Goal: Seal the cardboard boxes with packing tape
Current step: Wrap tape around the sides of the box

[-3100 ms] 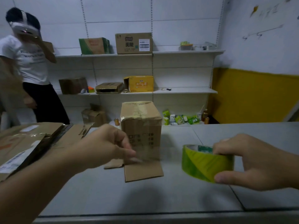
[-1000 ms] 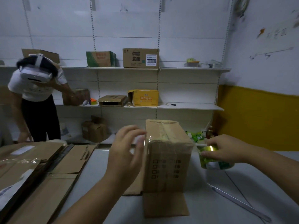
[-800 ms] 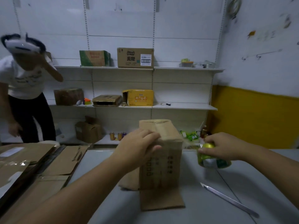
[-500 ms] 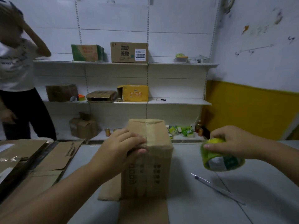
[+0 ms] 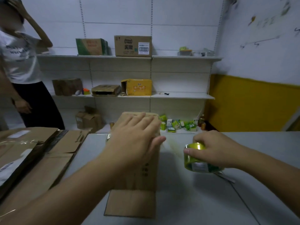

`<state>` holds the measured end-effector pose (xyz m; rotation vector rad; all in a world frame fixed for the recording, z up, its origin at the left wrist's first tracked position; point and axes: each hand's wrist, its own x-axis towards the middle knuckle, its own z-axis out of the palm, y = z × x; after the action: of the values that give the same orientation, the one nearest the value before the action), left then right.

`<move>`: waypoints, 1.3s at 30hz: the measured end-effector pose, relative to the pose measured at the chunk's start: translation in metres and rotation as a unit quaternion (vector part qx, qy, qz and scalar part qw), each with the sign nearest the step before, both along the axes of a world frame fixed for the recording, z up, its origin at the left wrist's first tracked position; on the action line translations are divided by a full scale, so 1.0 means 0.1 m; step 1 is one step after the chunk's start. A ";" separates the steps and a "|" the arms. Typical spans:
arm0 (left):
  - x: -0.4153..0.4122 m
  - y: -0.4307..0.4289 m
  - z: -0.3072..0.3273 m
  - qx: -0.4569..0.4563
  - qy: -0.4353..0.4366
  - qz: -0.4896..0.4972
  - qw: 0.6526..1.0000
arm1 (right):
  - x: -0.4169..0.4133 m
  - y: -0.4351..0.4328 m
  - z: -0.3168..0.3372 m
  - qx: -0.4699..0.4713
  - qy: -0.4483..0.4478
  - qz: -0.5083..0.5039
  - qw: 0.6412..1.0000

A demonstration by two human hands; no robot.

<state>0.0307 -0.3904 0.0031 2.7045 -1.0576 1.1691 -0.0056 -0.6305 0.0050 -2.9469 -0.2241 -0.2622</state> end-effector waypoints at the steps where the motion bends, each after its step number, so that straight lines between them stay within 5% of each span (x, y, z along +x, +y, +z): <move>1: 0.04 -0.04 0.00 -0.005 0.012 -0.004 1.000 | -0.02 0.00 -0.04 0.001 -0.008 0.004 1.000; 7: 0.15 0.09 -0.09 -0.032 -0.031 -0.062 0.997 | -0.18 -0.14 -0.22 0.166 0.013 0.056 0.984; 14: 0.21 0.23 -0.10 -0.022 -0.040 -0.172 0.984 | -0.51 -0.06 -0.31 0.200 -0.042 0.044 0.978; 19: 0.37 0.24 -0.10 -0.054 -0.033 -0.227 0.972 | -0.60 -0.06 -0.35 0.119 -0.055 -0.008 0.991; 24: 0.53 0.26 -0.17 -0.099 -0.034 -0.255 0.961 | -0.61 -0.04 -0.49 0.218 0.056 0.055 0.973; 27: 0.68 0.35 -0.17 -0.105 -0.033 -0.239 0.965 | -0.64 -0.01 -0.56 0.339 0.147 0.117 0.922; 31: 0.63 0.33 -0.17 -0.074 -0.074 -0.133 0.986 | -0.64 0.17 -0.71 0.349 0.109 0.149 0.919; 33: 0.41 0.33 -0.25 -0.178 -0.056 -0.085 0.979 | -0.62 0.23 -0.75 0.354 0.091 0.145 0.920; 35: -0.03 0.29 -0.40 -0.440 0.066 -0.090 0.891 | -0.61 0.26 -0.75 0.362 0.090 0.143 0.917; 37: -0.49 0.15 -0.58 -0.671 0.307 -0.122 0.663 | -0.60 0.27 -0.77 0.376 0.096 0.142 0.911; 39: -0.76 -0.03 -0.81 -0.696 0.515 -0.107 0.489 | -0.58 0.29 -0.78 0.388 0.090 0.143 0.906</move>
<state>-0.0452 -0.3930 -0.0778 1.2254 0.0109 -0.0598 -0.0640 -0.6015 -0.0735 -2.0960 -0.4076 -0.0173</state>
